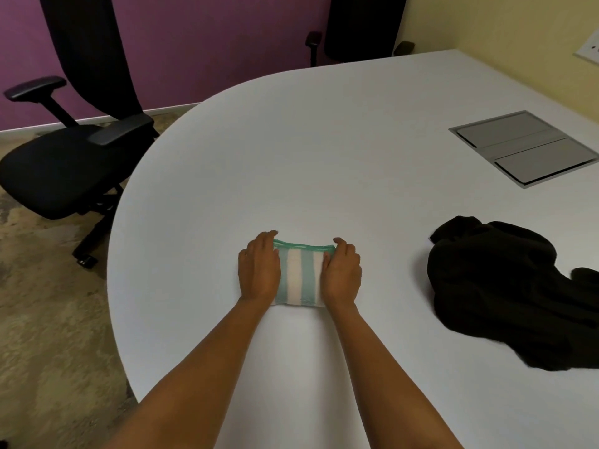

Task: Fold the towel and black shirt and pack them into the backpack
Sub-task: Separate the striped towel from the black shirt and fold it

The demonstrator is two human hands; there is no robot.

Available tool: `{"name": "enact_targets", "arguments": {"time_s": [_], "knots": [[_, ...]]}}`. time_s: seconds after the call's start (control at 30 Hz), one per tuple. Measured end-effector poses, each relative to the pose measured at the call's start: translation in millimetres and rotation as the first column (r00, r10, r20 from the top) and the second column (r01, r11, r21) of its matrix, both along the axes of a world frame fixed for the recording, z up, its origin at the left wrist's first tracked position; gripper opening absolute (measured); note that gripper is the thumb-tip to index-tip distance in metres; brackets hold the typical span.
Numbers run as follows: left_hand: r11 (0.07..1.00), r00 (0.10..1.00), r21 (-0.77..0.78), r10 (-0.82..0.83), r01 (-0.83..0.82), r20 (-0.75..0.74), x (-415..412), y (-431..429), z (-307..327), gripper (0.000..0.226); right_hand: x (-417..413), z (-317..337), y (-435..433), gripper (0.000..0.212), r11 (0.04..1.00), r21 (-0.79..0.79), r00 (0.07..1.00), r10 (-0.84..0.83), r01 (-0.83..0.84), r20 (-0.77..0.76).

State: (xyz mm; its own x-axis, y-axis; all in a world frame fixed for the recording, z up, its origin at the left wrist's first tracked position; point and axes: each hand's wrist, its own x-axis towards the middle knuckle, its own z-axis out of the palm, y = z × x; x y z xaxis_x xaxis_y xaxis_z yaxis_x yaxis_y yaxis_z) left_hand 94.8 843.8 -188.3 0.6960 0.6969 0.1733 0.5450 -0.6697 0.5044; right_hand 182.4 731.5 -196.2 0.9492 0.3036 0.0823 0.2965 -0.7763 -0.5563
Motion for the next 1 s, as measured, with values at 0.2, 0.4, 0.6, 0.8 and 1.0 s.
{"name": "enact_targets", "arguments": {"time_s": [0.2, 0.4, 0.6, 0.8, 1.0], "knots": [[0.956, 0.96, 0.158, -0.219, 0.247, -0.174, -1, -19, -11, 0.051, -23, -8, 3, 0.044, 0.933, -0.122, 0.904, 0.358, -0.338, 0.233], [0.971, 0.914, 0.03, -0.214, 0.239, -0.344, -11, -13, -36, 0.094, -21, -31, -11, 0.077, 0.864, -0.305, 0.91, 0.413, -0.4, -0.026], [0.991, 0.943, -0.137, -0.036, -0.011, -0.33, -3, -14, -29, 0.059, -17, -24, -10, 0.058, 0.974, -0.091, 0.972, 0.197, -0.209, -0.131], [0.918, 0.952, -0.289, 0.213, -0.272, -0.22, 1, -22, -12, 0.054, -5, -12, -18, 0.059, 0.975, 0.205, 0.948, -0.016, 0.085, -0.317], [0.83, 0.949, -0.46, 0.287, -0.316, -0.134, 18, -21, -2, 0.049, 6, -2, -18, 0.039, 0.929, 0.336, 0.917, -0.012, 0.158, -0.398]]}}
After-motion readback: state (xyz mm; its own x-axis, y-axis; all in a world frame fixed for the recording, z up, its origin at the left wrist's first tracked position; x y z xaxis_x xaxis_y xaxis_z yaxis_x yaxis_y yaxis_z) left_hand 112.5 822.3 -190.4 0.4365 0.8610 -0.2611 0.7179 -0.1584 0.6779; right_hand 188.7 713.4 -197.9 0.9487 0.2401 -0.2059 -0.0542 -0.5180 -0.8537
